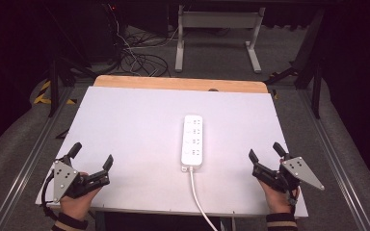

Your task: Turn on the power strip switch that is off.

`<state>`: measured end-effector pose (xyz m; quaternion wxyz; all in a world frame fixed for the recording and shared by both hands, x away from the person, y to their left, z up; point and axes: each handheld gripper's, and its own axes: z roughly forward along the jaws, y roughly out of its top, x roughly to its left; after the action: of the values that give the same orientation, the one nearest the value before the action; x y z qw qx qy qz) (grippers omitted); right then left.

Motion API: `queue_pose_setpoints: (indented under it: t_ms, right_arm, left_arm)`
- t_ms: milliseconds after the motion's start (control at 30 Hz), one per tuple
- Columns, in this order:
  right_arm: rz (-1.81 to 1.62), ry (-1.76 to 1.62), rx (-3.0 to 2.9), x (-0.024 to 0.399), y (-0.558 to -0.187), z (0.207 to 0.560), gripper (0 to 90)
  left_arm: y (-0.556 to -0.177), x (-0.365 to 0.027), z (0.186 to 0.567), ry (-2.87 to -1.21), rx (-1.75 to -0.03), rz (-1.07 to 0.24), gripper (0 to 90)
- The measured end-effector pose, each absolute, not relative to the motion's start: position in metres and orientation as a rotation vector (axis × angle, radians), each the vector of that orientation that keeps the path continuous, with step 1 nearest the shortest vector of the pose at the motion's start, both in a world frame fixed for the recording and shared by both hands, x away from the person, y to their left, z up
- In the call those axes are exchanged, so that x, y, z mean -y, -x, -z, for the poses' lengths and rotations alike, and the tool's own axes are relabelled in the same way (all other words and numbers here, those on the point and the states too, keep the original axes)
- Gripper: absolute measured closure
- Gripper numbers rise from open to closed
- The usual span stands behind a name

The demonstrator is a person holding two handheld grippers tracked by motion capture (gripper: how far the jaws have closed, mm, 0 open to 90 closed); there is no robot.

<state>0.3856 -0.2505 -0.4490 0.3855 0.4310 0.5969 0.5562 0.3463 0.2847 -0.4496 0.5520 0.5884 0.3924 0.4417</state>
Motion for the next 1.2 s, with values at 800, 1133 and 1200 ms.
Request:
queue_pose_setpoints:
  t_ms: [800, 1133, 1200]
  right_arm:
    - [-1.528, -1.054, -1.637, 0.223, -0.387, 0.379, 90.0]
    - [-1.455, -0.982, -1.858, 0.175, -0.405, 0.372, 90.0]
    - [-1.425, -0.970, -1.910, 0.164, -0.409, 0.375, 90.0]
  left_arm:
    - [-0.347, -0.284, 0.449, -1.390, -0.938, -1.057, 0.1]
    - [-0.347, -0.285, 0.450, -1.390, -0.944, -1.055, 0.1]
    - [-0.347, -0.285, 0.450, -1.391, -0.947, -1.056, 0.1]
